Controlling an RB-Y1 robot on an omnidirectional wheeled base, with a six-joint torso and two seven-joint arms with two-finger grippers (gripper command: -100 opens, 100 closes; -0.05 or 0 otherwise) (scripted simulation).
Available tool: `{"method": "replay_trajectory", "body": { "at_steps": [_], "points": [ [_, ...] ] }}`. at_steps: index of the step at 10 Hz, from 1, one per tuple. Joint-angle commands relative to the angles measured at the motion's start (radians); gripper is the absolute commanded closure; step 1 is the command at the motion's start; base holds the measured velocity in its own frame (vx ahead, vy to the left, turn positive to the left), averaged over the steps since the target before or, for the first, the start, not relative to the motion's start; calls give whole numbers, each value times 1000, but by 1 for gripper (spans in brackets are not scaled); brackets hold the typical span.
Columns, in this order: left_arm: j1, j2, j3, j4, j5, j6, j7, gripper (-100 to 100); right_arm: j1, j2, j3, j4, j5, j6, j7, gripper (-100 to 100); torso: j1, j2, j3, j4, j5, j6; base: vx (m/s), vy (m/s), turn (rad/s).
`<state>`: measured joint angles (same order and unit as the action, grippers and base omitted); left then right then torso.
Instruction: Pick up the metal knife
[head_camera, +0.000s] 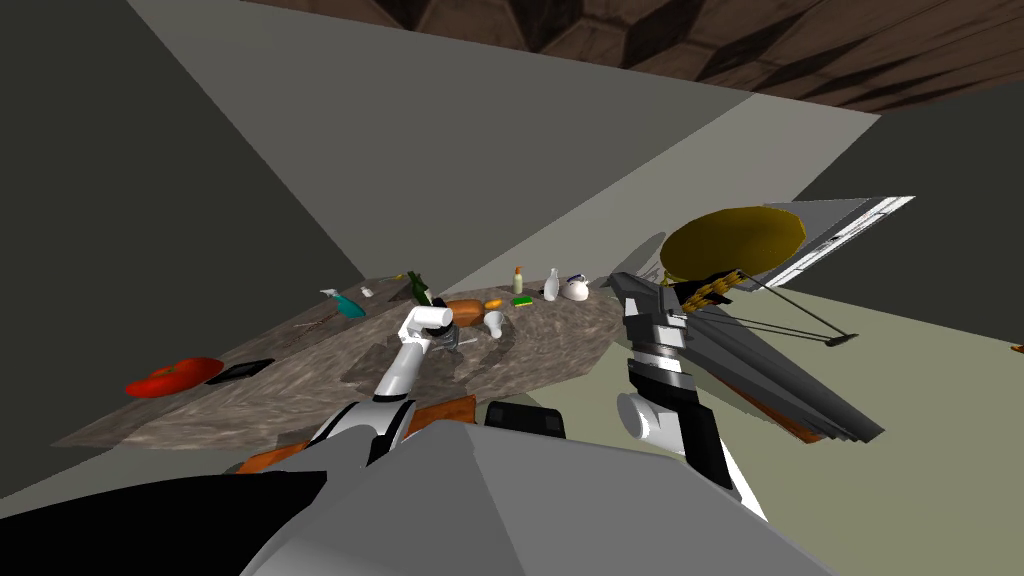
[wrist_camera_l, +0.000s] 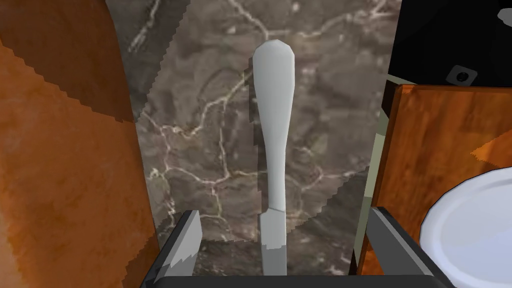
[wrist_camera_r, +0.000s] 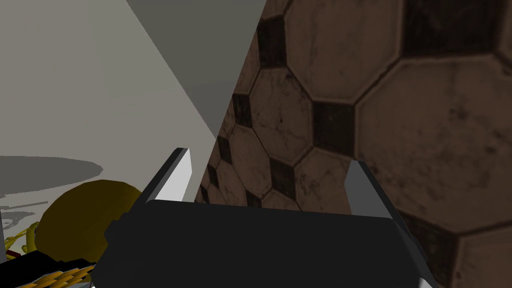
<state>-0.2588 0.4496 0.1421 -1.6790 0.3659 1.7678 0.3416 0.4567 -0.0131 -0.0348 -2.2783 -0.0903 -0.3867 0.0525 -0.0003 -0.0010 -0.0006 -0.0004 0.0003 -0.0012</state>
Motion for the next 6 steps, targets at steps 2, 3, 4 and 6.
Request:
{"method": "replay_trajectory", "body": {
  "at_steps": [2,3,4,6],
  "points": [
    [-5,12,4,23,-8,55,10,-100,0,0,0,0,0,0,0,0,0,-2,-1,0,0,0,46,14,-110],
    [-7,16,5,31,-10,78,13,-100,0,0,0,0,0,0,0,0,0,-3,-1,-1,0,0,-8,8,-65],
    [-8,19,6,37,-13,103,15,-100,0,0,0,0,0,0,0,0,0,0,0,0,0,0,3,7,-60],
    [-9,23,7,46,-16,151,18,-100,0,0,0,0,0,0,0,0,0,0,0,0,0,0,-4,3,-21]
  ]
}}
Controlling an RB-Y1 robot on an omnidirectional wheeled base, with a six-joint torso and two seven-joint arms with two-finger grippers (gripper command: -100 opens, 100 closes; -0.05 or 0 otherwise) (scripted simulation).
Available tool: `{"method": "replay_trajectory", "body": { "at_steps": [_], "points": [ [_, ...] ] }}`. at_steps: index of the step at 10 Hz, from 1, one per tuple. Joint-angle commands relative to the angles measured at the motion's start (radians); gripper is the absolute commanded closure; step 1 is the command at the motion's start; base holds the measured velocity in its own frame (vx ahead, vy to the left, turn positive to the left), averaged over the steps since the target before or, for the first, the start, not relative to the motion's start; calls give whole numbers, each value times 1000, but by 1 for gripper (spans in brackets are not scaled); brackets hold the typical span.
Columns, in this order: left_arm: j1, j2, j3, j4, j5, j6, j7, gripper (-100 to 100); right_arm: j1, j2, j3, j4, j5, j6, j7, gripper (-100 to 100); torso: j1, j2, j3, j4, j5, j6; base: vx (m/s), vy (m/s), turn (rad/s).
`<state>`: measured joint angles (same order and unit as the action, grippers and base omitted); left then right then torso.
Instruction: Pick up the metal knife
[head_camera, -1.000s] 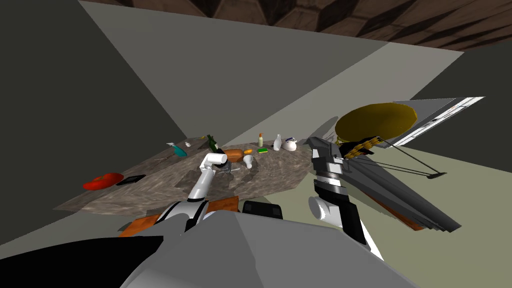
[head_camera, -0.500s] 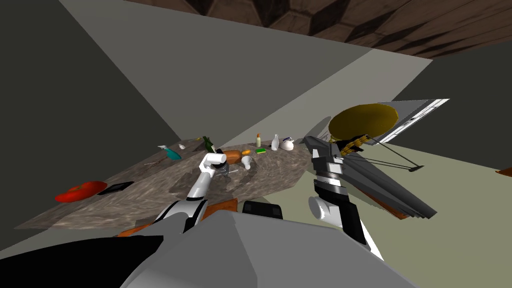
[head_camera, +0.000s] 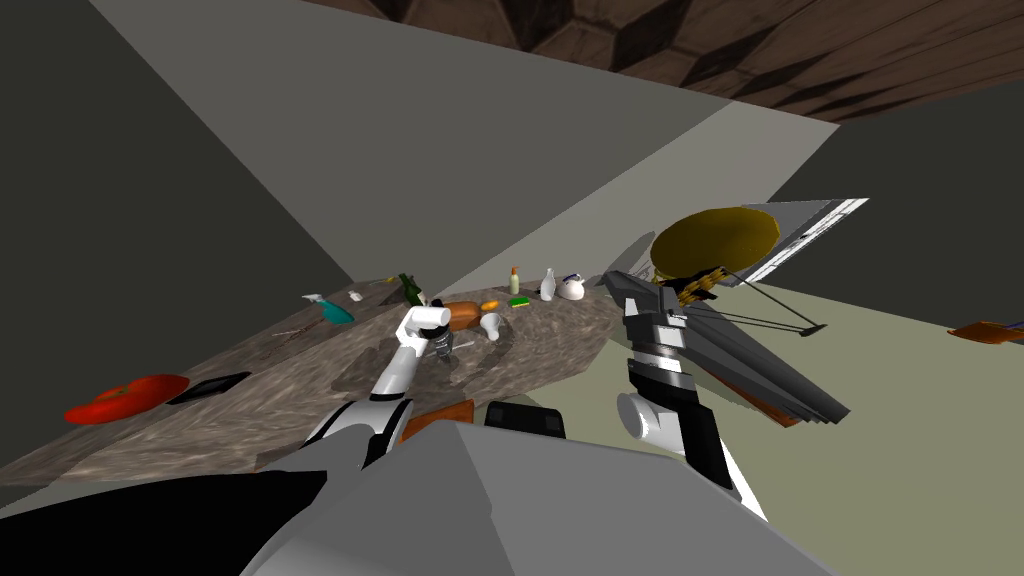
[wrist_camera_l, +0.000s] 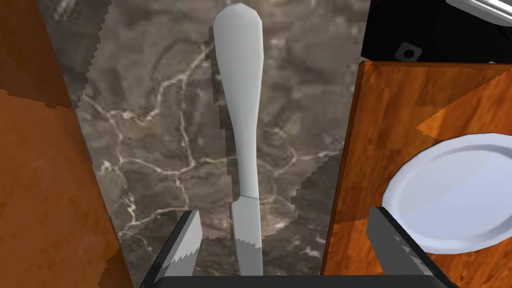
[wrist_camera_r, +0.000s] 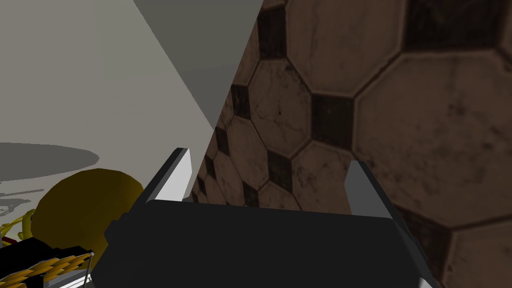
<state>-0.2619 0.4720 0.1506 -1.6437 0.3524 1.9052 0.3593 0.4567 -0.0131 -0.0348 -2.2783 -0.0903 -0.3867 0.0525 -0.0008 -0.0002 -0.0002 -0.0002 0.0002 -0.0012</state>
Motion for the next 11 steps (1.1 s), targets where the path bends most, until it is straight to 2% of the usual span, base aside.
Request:
{"method": "replay_trajectory", "body": {
  "at_steps": [1,3,9,10,11],
  "points": [
    [-6,1,-1,11,-2,14,1,-100,0,0,0,0,0,0,0,0,0,0,0,0,0,0,-5,2,-18],
    [-6,2,-1,13,-3,29,1,-100,0,0,0,0,0,0,0,0,0,-1,-1,0,0,0,10,0,4],
    [-6,2,-1,13,-3,29,1,-100,0,0,0,0,0,0,0,0,0,-1,-1,0,0,0,3,1,-6],
    [-6,2,-1,13,-3,29,1,0,0,0,0,0,0,0,0,0,0,-1,-1,0,0,0,0,0,0],
    [-1,-5,-5,41,-11,-6,-6,-100,0,0,0,0,0,0,0,0,0,-1,0,0,0,0,0,0,0]
  ]
}}
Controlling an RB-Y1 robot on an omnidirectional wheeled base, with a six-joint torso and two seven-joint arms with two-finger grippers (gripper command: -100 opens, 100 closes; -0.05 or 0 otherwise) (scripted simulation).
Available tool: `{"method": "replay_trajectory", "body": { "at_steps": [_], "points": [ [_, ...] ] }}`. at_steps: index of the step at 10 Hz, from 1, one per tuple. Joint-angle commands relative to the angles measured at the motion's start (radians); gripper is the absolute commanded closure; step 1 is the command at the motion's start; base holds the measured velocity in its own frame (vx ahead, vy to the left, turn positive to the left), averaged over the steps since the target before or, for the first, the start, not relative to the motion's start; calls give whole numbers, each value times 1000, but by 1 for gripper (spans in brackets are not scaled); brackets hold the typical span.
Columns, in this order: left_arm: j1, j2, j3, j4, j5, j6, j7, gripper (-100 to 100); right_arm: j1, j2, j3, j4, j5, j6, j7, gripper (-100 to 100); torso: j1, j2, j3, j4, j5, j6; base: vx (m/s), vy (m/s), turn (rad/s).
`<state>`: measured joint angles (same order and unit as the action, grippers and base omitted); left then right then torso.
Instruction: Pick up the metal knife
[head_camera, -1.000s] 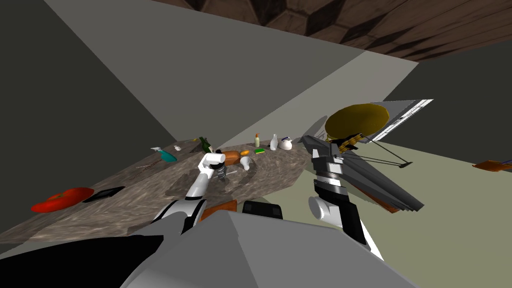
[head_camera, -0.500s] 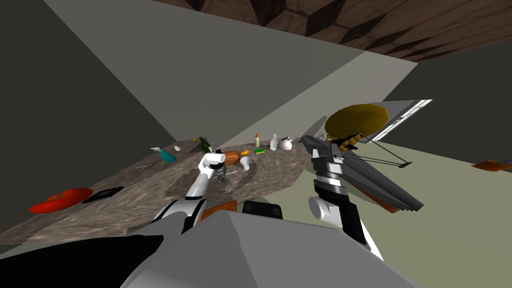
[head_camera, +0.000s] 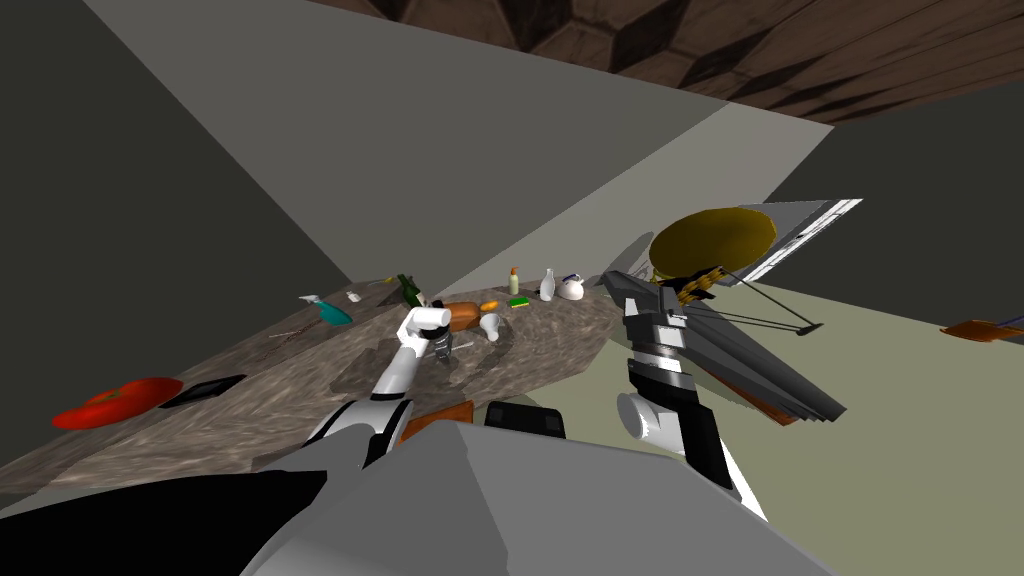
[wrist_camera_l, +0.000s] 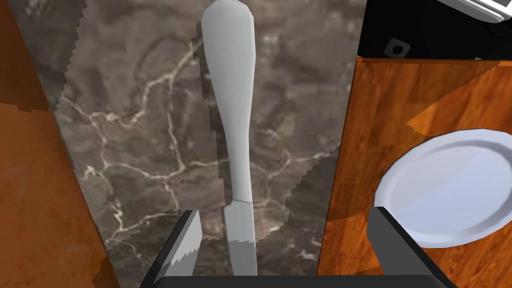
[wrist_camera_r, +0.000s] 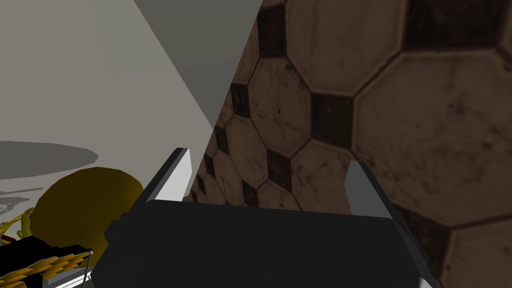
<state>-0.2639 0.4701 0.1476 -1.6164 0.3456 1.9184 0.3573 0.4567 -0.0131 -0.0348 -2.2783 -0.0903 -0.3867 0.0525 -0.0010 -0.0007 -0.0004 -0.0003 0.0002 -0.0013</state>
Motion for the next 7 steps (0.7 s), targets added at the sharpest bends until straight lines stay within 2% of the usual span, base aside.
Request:
{"method": "replay_trajectory", "body": {
  "at_steps": [1,3,4,5,7],
  "points": [
    [3,-5,-3,21,-6,-28,-6,-100,0,0,0,0,0,0,0,0,0,0,0,0,0,0,0,0,0],
    [9,-13,-9,57,-16,-71,-15,-100,0,0,0,0,0,0,0,0,0,0,0,0,0,0,0,0,0],
    [6,-11,-7,50,-13,-59,-12,-100,0,0,0,0,0,0,0,0,0,0,0,0,0,0,0,0,0],
    [6,-11,-8,52,-14,-63,-13,100,0,0,0,0,0,0,0,0,0,0,0,0,0,0,0,0,0],
    [5,-11,-7,50,-14,-62,-13,100,0,0,0,0,0,0,0,0,1,-1,-1,-1,2,0,-3,-2,2]
  ]
}}
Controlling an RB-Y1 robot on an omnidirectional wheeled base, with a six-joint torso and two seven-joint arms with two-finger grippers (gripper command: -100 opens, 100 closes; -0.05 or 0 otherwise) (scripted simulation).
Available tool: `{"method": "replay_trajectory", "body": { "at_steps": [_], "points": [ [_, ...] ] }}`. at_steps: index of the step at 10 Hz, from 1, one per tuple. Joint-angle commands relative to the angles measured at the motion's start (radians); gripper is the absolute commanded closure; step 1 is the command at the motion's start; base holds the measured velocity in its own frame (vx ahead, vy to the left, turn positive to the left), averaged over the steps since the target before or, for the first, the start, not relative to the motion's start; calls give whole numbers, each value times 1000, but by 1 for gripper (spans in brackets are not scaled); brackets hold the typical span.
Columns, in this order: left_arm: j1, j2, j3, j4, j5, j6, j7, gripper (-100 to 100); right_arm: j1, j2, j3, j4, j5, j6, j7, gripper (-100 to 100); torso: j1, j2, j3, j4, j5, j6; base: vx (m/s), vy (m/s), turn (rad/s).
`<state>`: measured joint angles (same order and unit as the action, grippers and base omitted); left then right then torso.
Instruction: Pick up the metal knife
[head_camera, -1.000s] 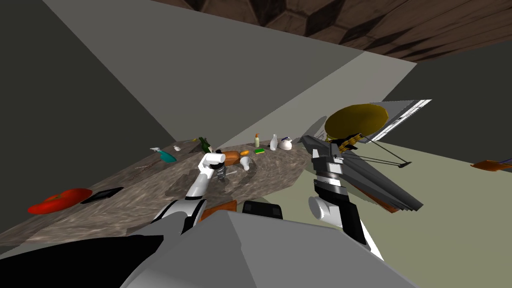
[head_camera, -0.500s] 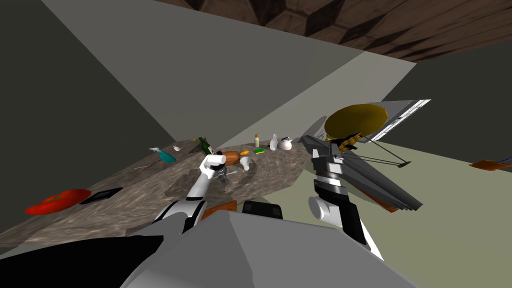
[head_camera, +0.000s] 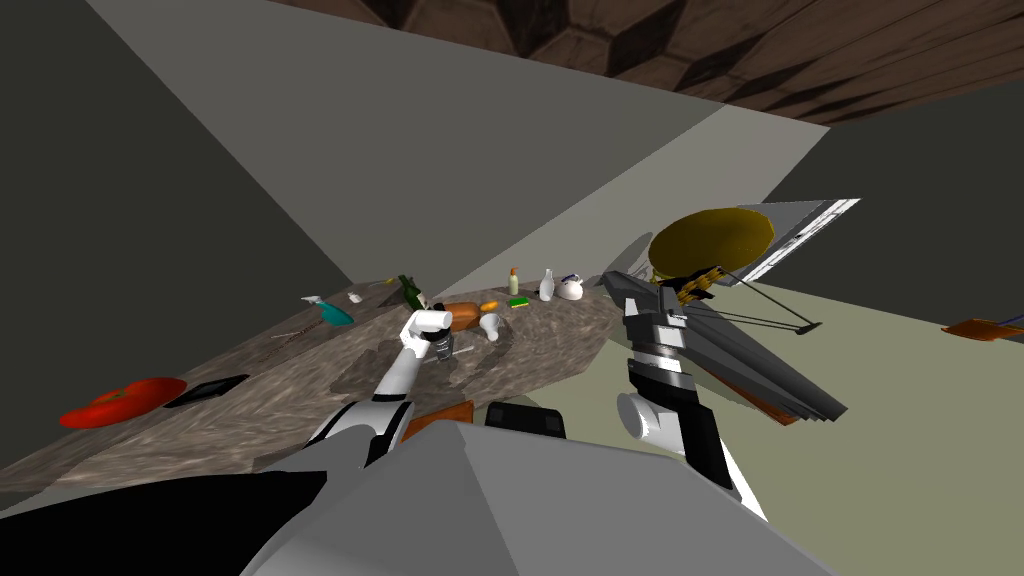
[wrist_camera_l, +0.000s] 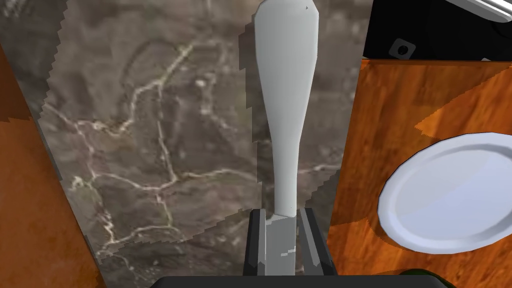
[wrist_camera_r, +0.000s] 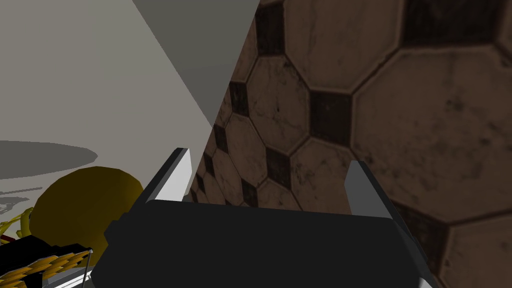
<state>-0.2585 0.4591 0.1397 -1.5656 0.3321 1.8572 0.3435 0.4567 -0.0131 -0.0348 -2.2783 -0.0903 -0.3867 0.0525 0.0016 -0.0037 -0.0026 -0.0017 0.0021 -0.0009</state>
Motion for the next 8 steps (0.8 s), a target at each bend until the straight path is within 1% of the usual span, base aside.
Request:
{"method": "replay_trajectory", "body": {
  "at_steps": [1,2,3,4,6,7,8],
  "points": [
    [0,0,0,0,0,0,0,100,0,0,0,0,0,0,0,0,0,0,0,0,0,0,0,0,0],
    [0,0,0,0,0,0,0,100,0,0,0,0,0,0,0,0,0,-1,0,0,0,0,0,0,0],
    [0,0,0,0,0,0,0,0,0,0,0,0,0,0,0,0,1,-1,-1,0,0,0,0,0,0],
    [-3,6,5,-30,8,33,8,100,0,0,0,0,0,0,0,0,1,-1,-1,-1,0,0,4,3,13],
    [-6,11,8,-51,14,59,14,100,0,0,0,0,0,0,0,0,1,-1,-1,0,0,0,0,0,0],
    [-4,11,8,-45,13,50,10,100,0,0,0,0,0,0,0,0,1,-1,-1,0,0,0,0,0,0],
    [-5,11,9,-47,13,54,11,0,0,0,0,0,0,0,0,0,1,-1,-1,-1,0,0,0,0,0]
  ]
}}
